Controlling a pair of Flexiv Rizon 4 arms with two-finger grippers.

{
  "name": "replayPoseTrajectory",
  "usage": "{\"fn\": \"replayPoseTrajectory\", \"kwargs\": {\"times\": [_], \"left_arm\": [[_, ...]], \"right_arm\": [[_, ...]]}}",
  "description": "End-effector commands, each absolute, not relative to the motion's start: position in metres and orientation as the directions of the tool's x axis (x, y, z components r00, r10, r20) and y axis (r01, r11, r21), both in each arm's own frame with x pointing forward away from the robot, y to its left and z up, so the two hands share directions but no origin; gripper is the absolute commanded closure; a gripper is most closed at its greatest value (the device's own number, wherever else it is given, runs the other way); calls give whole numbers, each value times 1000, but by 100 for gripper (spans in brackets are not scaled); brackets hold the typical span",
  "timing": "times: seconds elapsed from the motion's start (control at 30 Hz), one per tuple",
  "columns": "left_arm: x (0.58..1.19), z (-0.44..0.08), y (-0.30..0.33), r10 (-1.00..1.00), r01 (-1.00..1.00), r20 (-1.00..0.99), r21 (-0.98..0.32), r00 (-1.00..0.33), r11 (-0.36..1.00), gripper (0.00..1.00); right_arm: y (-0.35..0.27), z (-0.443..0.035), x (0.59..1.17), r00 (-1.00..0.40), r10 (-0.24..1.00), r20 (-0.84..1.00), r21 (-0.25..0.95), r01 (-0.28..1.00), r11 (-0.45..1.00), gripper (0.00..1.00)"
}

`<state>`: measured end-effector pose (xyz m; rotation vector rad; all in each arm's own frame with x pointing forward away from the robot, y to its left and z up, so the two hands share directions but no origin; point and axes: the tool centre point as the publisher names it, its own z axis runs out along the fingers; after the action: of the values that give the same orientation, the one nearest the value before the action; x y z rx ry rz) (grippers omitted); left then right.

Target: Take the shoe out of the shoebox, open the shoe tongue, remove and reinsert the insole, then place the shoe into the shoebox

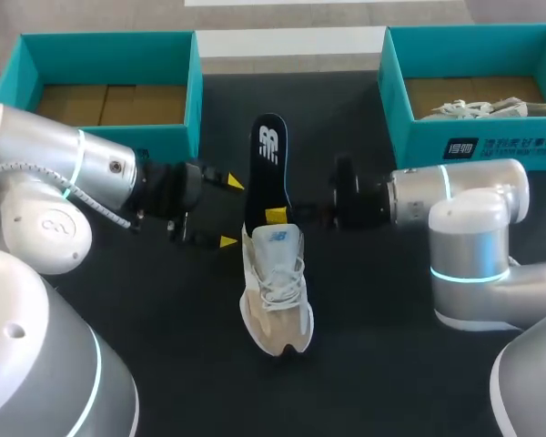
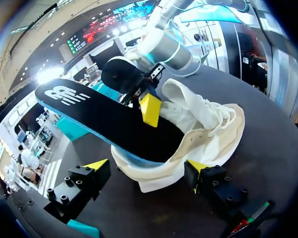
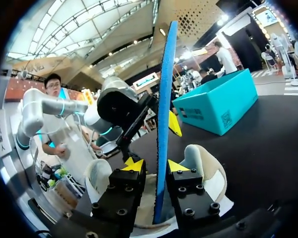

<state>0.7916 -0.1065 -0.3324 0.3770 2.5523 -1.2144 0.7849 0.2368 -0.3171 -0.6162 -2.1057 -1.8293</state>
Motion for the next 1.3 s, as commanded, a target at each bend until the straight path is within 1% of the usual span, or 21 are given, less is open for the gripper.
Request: {"fn": "replayPoseTrajectory", "kwargs": {"times": [0.03,0.07,0.13,0.2,0.23,0.27,0.5,0.87,1.1,1.13,1.17,1.23,1.3], "left_arm": [[792,-332,-108,111,353,-365,-706,-924,614,0],[792,-332,-108,111,353,-365,-706,-924,614,0],[792,-332,-108,111,353,-365,-706,-924,614,0],[792,-332,-108,111,353,-365,-706,-924,614,0],[792,-332,-108,111,353,-365,-706,-924,614,0],[792,-332,-108,111,353,-365,-706,-924,614,0],[792,-332,-108,111,353,-365,-706,-924,614,0],[792,-332,-108,111,353,-365,-706,-924,614,0],[792,-332,-108,111,353,-365,-706,-924,614,0],[792,-332,-108,111,353,-365,-706,-924,614,0],[792,-332,-108,111,353,-365,-706,-924,614,0],[792,-332,-108,111,353,-365,-706,-924,614,0],[792,-332,-108,111,353,-365,-706,-924,614,0]], "right_arm": [[239,-312,795,-873,125,471,867,484,115,73],[239,-311,797,-875,123,469,868,482,117,73],[240,-310,801,-874,99,475,866,485,125,77],[242,-313,804,-856,59,514,846,517,130,80],[243,-316,805,-851,57,522,839,524,145,84],[243,-318,805,-845,51,532,833,533,149,100],[241,-331,796,-816,44,577,798,574,183,100],[233,-349,763,-767,82,637,736,636,230,100],[236,-345,765,-778,93,621,747,624,230,100],[236,-342,766,-783,92,615,753,618,227,91],[236,-340,767,-787,91,610,757,613,229,77],[237,-336,770,-797,92,597,767,601,227,67],[237,-332,774,-806,92,585,775,589,229,65]]}}
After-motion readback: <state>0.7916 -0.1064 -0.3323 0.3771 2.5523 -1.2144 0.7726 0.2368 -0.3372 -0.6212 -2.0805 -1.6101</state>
